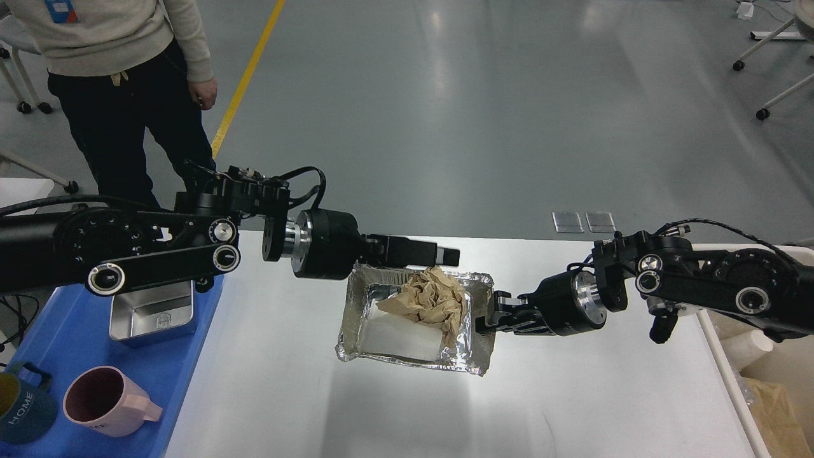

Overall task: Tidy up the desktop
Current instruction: 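Release the paper ball into the foil tray and raise the left gripper, then carry the foil tray with the right gripper to the white bin and tip it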

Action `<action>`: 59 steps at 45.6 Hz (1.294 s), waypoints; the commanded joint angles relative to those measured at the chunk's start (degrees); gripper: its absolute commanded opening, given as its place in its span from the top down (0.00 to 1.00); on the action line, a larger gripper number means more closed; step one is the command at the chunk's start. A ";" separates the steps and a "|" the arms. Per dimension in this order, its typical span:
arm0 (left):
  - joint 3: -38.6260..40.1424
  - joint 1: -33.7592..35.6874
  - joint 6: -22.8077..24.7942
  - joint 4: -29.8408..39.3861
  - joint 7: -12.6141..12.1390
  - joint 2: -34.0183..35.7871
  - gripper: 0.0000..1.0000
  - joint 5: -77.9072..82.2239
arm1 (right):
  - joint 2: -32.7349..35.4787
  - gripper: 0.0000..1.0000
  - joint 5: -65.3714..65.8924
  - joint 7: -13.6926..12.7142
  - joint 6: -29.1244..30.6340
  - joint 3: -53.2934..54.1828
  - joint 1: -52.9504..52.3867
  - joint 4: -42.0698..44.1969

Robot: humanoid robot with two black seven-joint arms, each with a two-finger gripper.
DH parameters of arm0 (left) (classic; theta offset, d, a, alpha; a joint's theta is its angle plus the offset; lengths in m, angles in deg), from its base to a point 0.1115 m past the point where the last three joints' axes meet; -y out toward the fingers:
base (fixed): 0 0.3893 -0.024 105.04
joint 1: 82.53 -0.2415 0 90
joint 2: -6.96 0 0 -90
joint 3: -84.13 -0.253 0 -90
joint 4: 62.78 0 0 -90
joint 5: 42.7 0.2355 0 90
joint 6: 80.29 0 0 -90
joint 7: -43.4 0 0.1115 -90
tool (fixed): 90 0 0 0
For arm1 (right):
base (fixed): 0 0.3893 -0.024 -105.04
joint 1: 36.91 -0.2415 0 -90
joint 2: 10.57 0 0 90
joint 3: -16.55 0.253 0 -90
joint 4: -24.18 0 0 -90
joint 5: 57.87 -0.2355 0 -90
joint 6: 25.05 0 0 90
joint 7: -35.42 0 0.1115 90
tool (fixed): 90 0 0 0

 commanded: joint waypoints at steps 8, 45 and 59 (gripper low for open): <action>23.84 -16.74 -3.24 -0.17 -0.22 10.26 0.05 -11.75 | 2.11 1.00 -0.09 -0.01 -0.07 0.33 0.46 -0.42; 75.19 -58.50 -2.19 -18.01 0.04 -7.83 0.04 -29.60 | 15.12 1.00 -2.11 -0.01 -3.06 1.38 3.18 -2.79; 79.85 -63.25 0.62 -19.42 0.22 -9.33 0.04 -29.77 | 26.19 1.00 -10.01 0.86 -7.45 3.40 8.28 -2.18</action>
